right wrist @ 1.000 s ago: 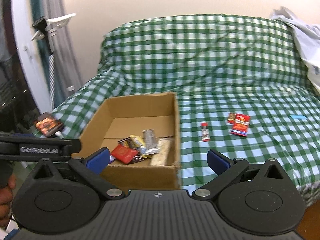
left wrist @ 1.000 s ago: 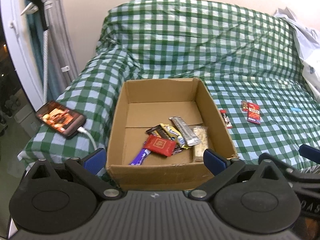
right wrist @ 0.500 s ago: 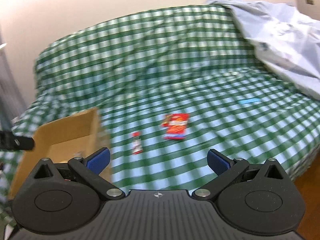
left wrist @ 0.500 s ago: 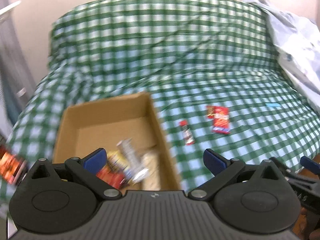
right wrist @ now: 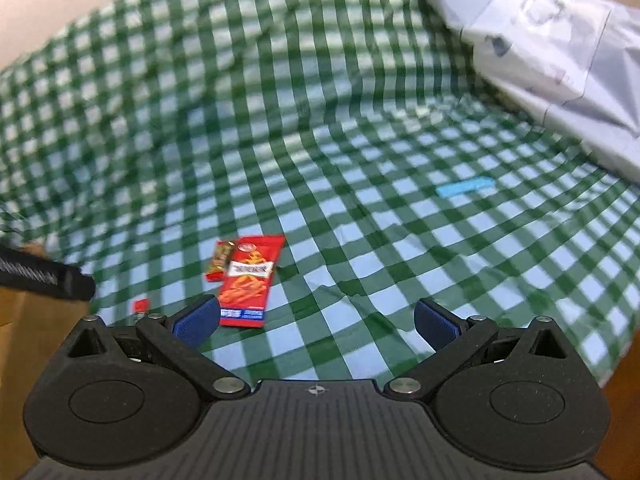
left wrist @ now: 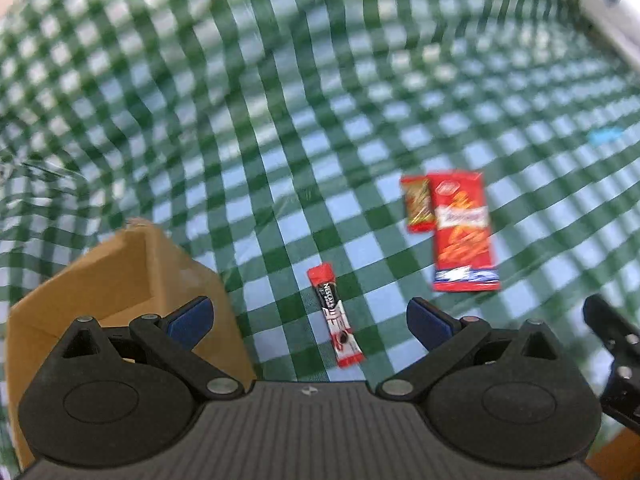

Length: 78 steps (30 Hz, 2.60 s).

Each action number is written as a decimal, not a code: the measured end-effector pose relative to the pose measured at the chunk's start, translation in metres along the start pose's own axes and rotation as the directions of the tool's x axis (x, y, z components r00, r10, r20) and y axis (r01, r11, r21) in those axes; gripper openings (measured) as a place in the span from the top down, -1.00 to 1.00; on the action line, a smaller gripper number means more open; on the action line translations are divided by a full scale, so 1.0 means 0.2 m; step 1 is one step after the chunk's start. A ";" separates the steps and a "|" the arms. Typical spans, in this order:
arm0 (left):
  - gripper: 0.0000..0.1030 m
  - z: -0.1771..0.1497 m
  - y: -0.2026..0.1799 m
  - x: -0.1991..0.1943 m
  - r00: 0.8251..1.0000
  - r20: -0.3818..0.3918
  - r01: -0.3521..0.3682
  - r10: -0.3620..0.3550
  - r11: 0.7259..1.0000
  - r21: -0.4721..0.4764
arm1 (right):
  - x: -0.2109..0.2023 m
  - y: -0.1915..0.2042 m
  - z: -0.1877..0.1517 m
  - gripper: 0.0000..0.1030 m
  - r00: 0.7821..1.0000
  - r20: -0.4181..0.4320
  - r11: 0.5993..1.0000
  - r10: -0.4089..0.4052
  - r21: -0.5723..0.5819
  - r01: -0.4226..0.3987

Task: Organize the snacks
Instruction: 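Move both tools toward the coffee stick and red spicy-strip pack, then grasp the red Nescafé stick with left tool while right tool grasps spicy-strip pack, then carry the Nescafé stick and spicy-strip pack over the box with both tools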

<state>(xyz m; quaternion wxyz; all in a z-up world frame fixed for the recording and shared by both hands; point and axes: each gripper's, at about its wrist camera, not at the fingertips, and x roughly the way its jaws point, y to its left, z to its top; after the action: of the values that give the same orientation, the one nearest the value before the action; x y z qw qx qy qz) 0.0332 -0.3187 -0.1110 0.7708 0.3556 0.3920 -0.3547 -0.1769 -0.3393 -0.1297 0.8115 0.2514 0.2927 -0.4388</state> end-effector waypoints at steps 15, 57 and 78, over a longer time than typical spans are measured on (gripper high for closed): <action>-1.00 0.05 0.04 0.66 0.986 -0.165 -0.006 0.006 1.000 -0.001 | 0.80 0.30 -0.01 -0.99 0.993 -0.116 0.986 0.017 -0.165 -0.036; 0.82 -0.79 0.75 -0.94 0.972 0.173 0.211 -0.161 0.921 -0.329 | -0.87 0.69 -0.16 0.08 0.900 0.128 0.894 0.417 -0.234 -0.381; 0.82 -1.47 1.22 -1.22 0.975 0.218 0.139 -0.036 0.866 -0.480 | -1.40 1.10 -0.43 0.08 0.870 0.059 0.808 0.490 -0.405 -0.428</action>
<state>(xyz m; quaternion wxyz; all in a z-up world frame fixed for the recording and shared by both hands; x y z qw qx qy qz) 0.0229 0.1100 0.0339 0.8544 0.0917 0.4051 -0.3122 -0.1344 -0.0167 0.0385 0.9473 0.1171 0.2356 -0.1829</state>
